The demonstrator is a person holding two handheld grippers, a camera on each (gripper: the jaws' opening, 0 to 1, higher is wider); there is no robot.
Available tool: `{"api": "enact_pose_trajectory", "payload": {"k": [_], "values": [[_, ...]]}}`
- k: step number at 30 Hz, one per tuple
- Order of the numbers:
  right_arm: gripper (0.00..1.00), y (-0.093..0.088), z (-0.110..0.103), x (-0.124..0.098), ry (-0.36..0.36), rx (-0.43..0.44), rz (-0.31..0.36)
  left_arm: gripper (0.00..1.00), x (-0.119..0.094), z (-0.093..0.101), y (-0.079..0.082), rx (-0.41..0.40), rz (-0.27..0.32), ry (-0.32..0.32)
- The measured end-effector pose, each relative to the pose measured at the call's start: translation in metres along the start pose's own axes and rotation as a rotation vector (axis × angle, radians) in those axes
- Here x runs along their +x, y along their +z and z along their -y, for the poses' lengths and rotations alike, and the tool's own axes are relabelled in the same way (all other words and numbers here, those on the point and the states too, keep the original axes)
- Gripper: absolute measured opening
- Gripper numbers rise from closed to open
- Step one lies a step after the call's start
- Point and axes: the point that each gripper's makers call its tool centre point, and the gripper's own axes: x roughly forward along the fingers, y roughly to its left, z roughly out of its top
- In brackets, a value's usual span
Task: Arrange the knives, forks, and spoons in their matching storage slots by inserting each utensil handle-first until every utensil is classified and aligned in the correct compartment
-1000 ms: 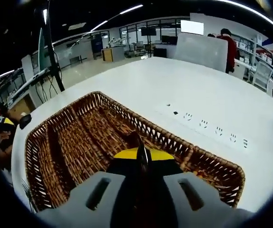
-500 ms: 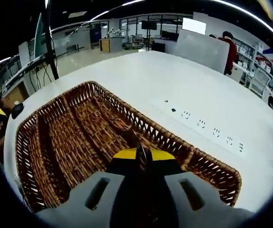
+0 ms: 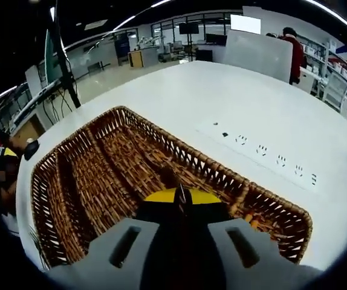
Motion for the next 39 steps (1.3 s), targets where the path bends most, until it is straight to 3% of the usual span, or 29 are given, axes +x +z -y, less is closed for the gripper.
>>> {"api": "enact_pose_trajectory", "payload": {"k": [2, 4, 7, 14, 23, 27, 39], "values": [[0.08, 0.001, 0.009, -0.001, -0.075, -0.115, -0.011, 0.99, 0.001, 0.000, 0.000, 0.001, 0.000, -0.001], [0.07, 0.002, 0.006, -0.002, -0.096, -0.196, -0.023, 0.99, 0.001, 0.000, 0.000, 0.002, -0.001, 0.000], [0.07, 0.008, 0.014, -0.004, -0.154, -0.226, 0.007, 0.99, 0.002, -0.001, -0.001, 0.002, -0.003, 0.002], [0.14, 0.016, 0.021, -0.013, -0.177, -0.180, 0.064, 0.99, 0.002, 0.000, -0.001, 0.007, -0.001, 0.000], [0.36, 0.015, 0.022, -0.021, -0.166, -0.116, 0.102, 0.99, 0.006, 0.001, 0.000, 0.003, 0.007, -0.011], [0.43, 0.013, 0.012, -0.031, -0.139, -0.047, 0.143, 0.99, 0.005, 0.000, 0.004, 0.000, 0.020, -0.009], [0.60, 0.004, -0.009, -0.064, -0.135, -0.028, 0.206, 0.99, 0.004, -0.006, 0.013, 0.008, 0.035, 0.009]]}}
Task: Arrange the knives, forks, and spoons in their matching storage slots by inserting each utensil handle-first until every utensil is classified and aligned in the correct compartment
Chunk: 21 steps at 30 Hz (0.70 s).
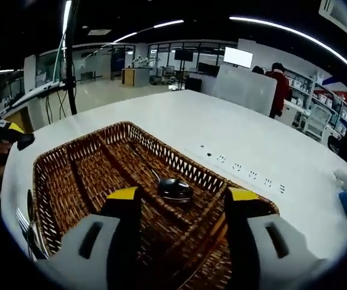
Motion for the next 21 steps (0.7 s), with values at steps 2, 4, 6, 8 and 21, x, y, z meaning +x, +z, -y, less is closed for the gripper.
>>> {"api": "enact_pose_trajectory", "payload": {"k": [2, 4, 6, 8, 21], "values": [[0.63, 0.000, -0.004, -0.008, 0.001, 0.005, 0.017, 0.99, 0.001, -0.001, 0.002, 0.002, 0.001, 0.001], [0.67, -0.001, -0.009, -0.017, 0.008, 0.009, 0.031, 0.99, 0.002, -0.001, 0.003, 0.001, 0.002, 0.001], [0.70, -0.003, -0.012, -0.025, 0.015, 0.005, 0.039, 0.99, 0.004, -0.001, 0.003, 0.001, -0.002, 0.001], [0.72, -0.006, -0.014, -0.035, 0.008, 0.012, 0.049, 0.99, 0.005, 0.000, 0.003, -0.001, -0.006, 0.001], [0.86, -0.024, -0.036, -0.106, -0.010, 0.082, 0.111, 0.99, 0.009, -0.006, 0.005, -0.035, -0.009, 0.026]]}}
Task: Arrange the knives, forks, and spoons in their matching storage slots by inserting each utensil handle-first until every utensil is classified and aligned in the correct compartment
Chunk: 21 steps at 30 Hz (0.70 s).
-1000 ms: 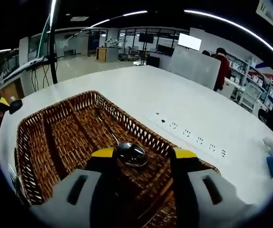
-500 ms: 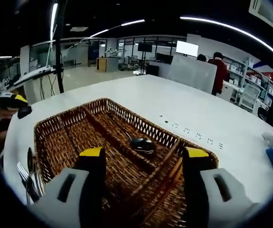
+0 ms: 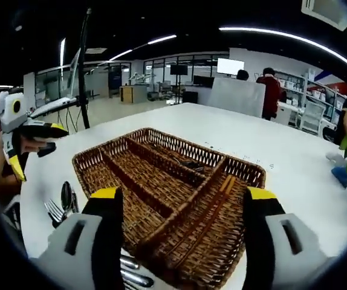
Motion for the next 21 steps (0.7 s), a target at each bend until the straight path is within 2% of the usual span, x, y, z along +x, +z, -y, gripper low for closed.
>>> {"api": "enact_pose_trajectory", "payload": {"k": [6, 12, 16, 21], "values": [[0.91, -0.003, -0.012, -0.029, -0.003, -0.008, 0.010, 0.99, 0.000, -0.001, 0.001, 0.005, -0.009, 0.009], [0.96, -0.022, -0.026, -0.055, -0.017, -0.030, -0.039, 0.99, -0.004, 0.001, -0.001, 0.011, -0.014, 0.014], [0.99, -0.032, -0.036, -0.070, -0.007, -0.033, -0.050, 0.99, -0.008, 0.004, -0.005, 0.018, -0.023, 0.011], [1.00, -0.035, -0.040, -0.082, -0.011, -0.007, -0.041, 0.99, -0.014, 0.008, -0.008, 0.007, -0.027, 0.012]]}}
